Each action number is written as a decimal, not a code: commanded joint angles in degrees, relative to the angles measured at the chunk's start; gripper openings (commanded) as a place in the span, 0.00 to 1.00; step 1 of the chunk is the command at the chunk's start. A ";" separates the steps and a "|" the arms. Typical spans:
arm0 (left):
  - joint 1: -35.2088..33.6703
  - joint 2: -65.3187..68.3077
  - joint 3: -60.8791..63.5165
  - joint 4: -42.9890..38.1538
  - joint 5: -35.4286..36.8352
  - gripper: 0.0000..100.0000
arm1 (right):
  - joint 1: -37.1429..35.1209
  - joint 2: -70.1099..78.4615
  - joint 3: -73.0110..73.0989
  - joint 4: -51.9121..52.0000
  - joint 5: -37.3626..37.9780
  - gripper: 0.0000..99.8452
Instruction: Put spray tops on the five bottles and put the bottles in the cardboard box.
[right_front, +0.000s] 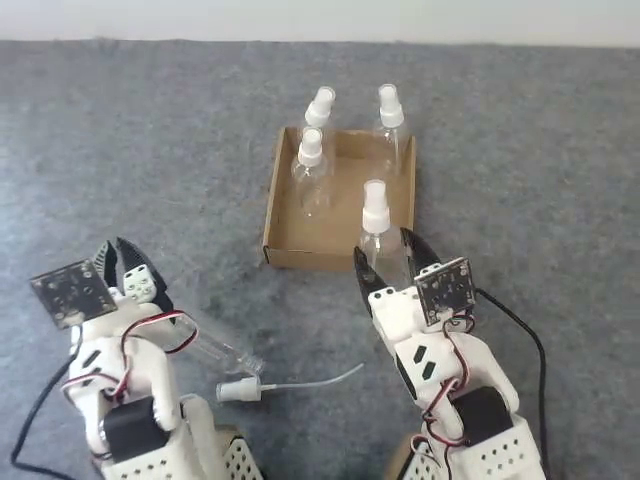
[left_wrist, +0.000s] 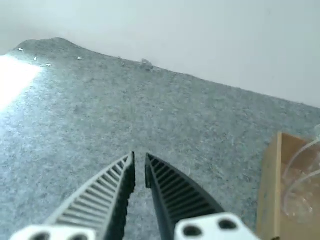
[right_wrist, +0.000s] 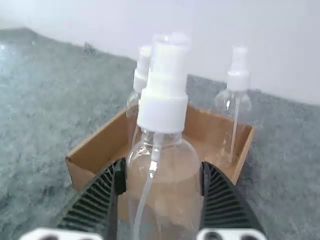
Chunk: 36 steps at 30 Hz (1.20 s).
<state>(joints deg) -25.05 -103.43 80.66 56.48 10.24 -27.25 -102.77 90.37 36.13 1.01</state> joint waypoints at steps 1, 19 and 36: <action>-0.09 -1.14 -0.48 -1.76 0.97 0.03 | 0.92 -0.75 -4.31 -6.02 -0.18 0.01; -2.55 -1.14 -0.31 -1.76 0.62 0.03 | 0.92 30.99 -11.78 -38.46 -0.53 0.01; -2.55 -1.14 -0.31 -1.67 0.53 0.03 | 4.44 60.44 -11.87 -72.31 -0.70 0.01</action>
<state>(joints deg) -27.34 -103.43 80.66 56.48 10.51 -24.44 -45.71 83.08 -28.84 1.01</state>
